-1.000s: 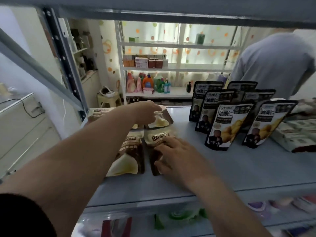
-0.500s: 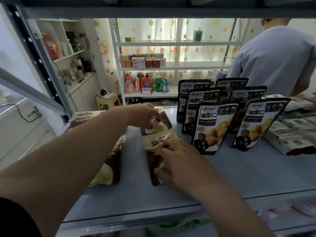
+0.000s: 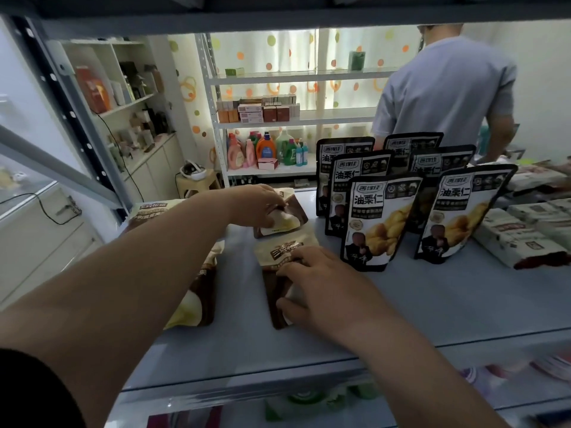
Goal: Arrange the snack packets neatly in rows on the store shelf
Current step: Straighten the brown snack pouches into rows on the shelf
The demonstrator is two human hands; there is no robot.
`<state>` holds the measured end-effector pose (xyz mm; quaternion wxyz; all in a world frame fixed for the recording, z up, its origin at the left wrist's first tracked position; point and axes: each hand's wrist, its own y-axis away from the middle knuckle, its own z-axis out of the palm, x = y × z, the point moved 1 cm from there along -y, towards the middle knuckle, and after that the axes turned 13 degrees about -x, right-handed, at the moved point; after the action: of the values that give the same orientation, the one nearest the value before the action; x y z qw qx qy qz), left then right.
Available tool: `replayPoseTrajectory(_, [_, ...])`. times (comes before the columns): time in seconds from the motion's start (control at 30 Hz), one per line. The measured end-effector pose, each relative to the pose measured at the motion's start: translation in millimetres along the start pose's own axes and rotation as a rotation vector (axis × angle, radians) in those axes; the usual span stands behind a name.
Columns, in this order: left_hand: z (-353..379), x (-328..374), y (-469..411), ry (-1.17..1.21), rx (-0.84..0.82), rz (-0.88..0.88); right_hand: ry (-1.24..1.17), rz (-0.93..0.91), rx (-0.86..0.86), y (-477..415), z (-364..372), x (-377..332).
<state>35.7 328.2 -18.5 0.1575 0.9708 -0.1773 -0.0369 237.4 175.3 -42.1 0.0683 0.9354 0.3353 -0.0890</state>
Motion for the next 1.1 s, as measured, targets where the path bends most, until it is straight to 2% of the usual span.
replayPoseTrajectory(0.17, [-16.0,-26.5,29.4,0.063,0.126,0.013,-0.002,-0.046,0.066,-4.1,-6.2,-10.3])
replayPoseTrajectory(0.37, [-5.1,-90.9,73.8,0.131,0.109,-0.238,0.016,-0.213,-0.014,-26.0,-10.5,-71.1])
replayPoseTrajectory(0.47, [11.8,-106.8,83.2,0.137,0.064,-0.280,0.026,-0.257,-0.048,-47.8,1.6,-97.1])
replayPoseTrajectory(0.7, [28.5,-101.9,78.3,0.055,0.040,-0.248,0.040,-0.222,-0.249,-73.1,13.4,-109.2])
replayPoseTrajectory(1.1, [23.6,-82.6,63.5,-0.004,0.026,-0.197,0.043,-0.174,-0.154,-49.3,9.6,-85.6])
